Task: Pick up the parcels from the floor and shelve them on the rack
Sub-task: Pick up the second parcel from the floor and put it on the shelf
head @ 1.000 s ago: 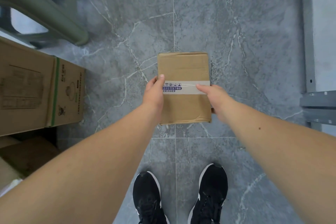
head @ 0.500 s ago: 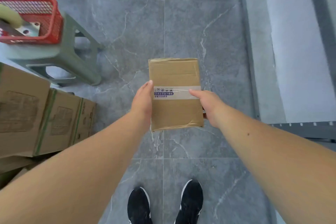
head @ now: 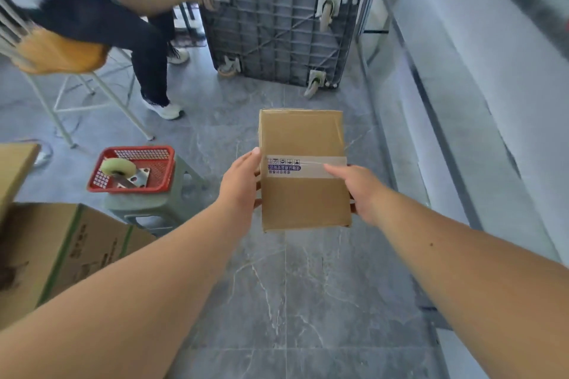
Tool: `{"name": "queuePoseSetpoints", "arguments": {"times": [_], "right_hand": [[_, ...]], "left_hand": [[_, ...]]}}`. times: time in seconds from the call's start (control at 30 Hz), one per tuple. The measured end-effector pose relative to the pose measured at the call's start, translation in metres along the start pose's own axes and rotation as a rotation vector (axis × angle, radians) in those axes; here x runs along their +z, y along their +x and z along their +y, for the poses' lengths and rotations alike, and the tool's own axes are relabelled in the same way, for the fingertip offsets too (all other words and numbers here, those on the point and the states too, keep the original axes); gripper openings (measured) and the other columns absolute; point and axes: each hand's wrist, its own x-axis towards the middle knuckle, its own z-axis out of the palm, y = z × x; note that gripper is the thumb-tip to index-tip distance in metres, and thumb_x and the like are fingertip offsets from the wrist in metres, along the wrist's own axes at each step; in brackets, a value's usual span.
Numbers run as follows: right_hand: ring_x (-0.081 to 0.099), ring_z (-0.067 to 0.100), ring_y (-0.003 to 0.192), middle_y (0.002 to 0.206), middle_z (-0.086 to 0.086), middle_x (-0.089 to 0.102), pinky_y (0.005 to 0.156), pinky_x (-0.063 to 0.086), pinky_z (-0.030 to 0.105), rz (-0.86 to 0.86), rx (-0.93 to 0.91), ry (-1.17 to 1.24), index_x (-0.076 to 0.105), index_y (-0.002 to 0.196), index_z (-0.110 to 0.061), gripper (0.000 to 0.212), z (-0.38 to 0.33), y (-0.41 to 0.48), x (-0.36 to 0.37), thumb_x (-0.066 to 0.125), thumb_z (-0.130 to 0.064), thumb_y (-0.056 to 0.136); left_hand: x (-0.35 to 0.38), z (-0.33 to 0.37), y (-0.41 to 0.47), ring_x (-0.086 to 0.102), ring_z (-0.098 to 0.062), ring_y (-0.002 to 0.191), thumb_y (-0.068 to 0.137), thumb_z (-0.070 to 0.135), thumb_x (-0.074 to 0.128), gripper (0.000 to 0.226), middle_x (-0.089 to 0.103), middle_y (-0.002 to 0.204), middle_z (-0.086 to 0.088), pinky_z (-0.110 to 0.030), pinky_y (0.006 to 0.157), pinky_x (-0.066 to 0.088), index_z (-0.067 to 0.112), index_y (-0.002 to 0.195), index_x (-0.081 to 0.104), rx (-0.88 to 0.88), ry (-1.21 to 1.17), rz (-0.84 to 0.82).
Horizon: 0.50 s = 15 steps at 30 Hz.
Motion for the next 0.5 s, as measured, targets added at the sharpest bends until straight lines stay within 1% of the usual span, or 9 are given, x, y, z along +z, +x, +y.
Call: {"name": "queuePoseSetpoints", "arguments": {"times": [0.1, 0.2, 0.23, 0.27, 0.3, 0.33, 0.37, 0.43, 0.5], "right_hand": [[0.07, 0.005, 0.049, 0.062, -0.009, 0.076, 0.044, 0.051, 0.018, 0.003, -0.053, 0.0, 0.074, 0.092, -0.02, 0.013, -0.061, -0.033, -0.005, 0.068, -0.031, 0.098], [0.071, 0.006, 0.053, 0.073, -0.006, 0.076, 0.046, 0.051, 0.018, 0.017, -0.118, -0.035, 0.075, 0.093, -0.022, 0.013, -0.12, -0.068, -0.009, 0.07, -0.033, 0.097], [0.073, 0.008, 0.058, 0.077, -0.005, 0.077, 0.049, 0.053, 0.019, 0.022, -0.144, -0.041, 0.075, 0.096, -0.022, 0.013, -0.14, -0.08, -0.011, 0.071, -0.033, 0.096], [0.075, 0.012, 0.068, 0.085, -0.003, 0.078, 0.058, 0.057, 0.023, 0.029, -0.172, -0.049, 0.076, 0.103, -0.02, 0.017, -0.162, -0.095, -0.012, 0.072, -0.034, 0.095], [0.076, 0.017, 0.082, 0.097, 0.001, 0.078, 0.07, 0.06, 0.029, 0.039, -0.197, -0.062, 0.074, 0.114, -0.019, 0.026, -0.184, -0.109, -0.012, 0.073, -0.036, 0.094], [0.074, 0.021, 0.094, 0.109, 0.004, 0.077, 0.079, 0.059, 0.033, 0.048, -0.215, -0.072, 0.072, 0.122, -0.018, 0.035, -0.206, -0.124, -0.013, 0.073, -0.038, 0.094], [0.073, 0.023, 0.097, 0.116, 0.006, 0.076, 0.079, 0.058, 0.034, 0.047, -0.241, -0.076, 0.071, 0.124, -0.018, 0.036, -0.227, -0.137, -0.013, 0.074, -0.038, 0.094], [0.074, 0.02, 0.089, 0.114, 0.006, 0.079, 0.074, 0.058, 0.032, 0.037, -0.306, -0.076, 0.075, 0.113, -0.021, 0.024, -0.269, -0.166, -0.014, 0.073, -0.036, 0.094], [0.074, 0.02, 0.09, 0.107, 0.003, 0.08, 0.08, 0.058, 0.037, 0.052, -0.375, -0.063, 0.076, 0.102, -0.024, 0.013, -0.308, -0.197, -0.017, 0.073, -0.034, 0.094]], "left_hand": [[0.004, 0.059, -0.024, 0.071, -0.021, 0.116, 0.104, 0.057, 0.055, 0.045, 0.075, 0.129, 0.003, -0.045, 0.096, 0.056, 0.03, 0.138, 0.067, 0.071, -0.012, -0.019], [0.007, 0.115, -0.052, 0.072, -0.023, 0.117, 0.104, 0.056, 0.056, 0.045, 0.074, 0.13, 0.0, -0.05, 0.105, 0.057, 0.029, 0.138, 0.067, 0.137, -0.009, -0.053], [0.008, 0.134, -0.063, 0.072, -0.024, 0.117, 0.104, 0.057, 0.056, 0.045, 0.074, 0.13, 0.0, -0.051, 0.105, 0.057, 0.029, 0.139, 0.066, 0.161, -0.009, -0.061], [0.01, 0.155, -0.075, 0.072, -0.024, 0.116, 0.103, 0.057, 0.056, 0.046, 0.074, 0.129, 0.0, -0.05, 0.104, 0.057, 0.029, 0.138, 0.067, 0.187, -0.008, -0.069], [0.011, 0.177, -0.088, 0.072, -0.024, 0.116, 0.103, 0.058, 0.056, 0.046, 0.075, 0.128, 0.0, -0.049, 0.101, 0.058, 0.029, 0.137, 0.067, 0.214, -0.004, -0.074], [0.012, 0.199, -0.101, 0.073, -0.024, 0.114, 0.103, 0.058, 0.056, 0.045, 0.077, 0.125, 0.0, -0.047, 0.097, 0.059, 0.029, 0.136, 0.068, 0.247, -0.002, -0.082], [0.013, 0.221, -0.114, 0.075, -0.022, 0.11, 0.103, 0.057, 0.056, 0.042, 0.079, 0.12, 0.002, -0.043, 0.091, 0.06, 0.03, 0.131, 0.07, 0.281, -0.001, -0.087], [0.014, 0.266, -0.141, 0.077, -0.017, 0.093, 0.103, 0.056, 0.056, 0.033, 0.083, 0.103, 0.006, -0.036, 0.077, 0.059, 0.033, 0.117, 0.075, 0.357, -0.001, -0.098], [0.015, 0.31, -0.171, 0.077, -0.013, 0.08, 0.103, 0.054, 0.057, 0.029, 0.085, 0.096, 0.007, -0.03, 0.065, 0.058, 0.034, 0.106, 0.078, 0.434, -0.01, -0.105]]}}
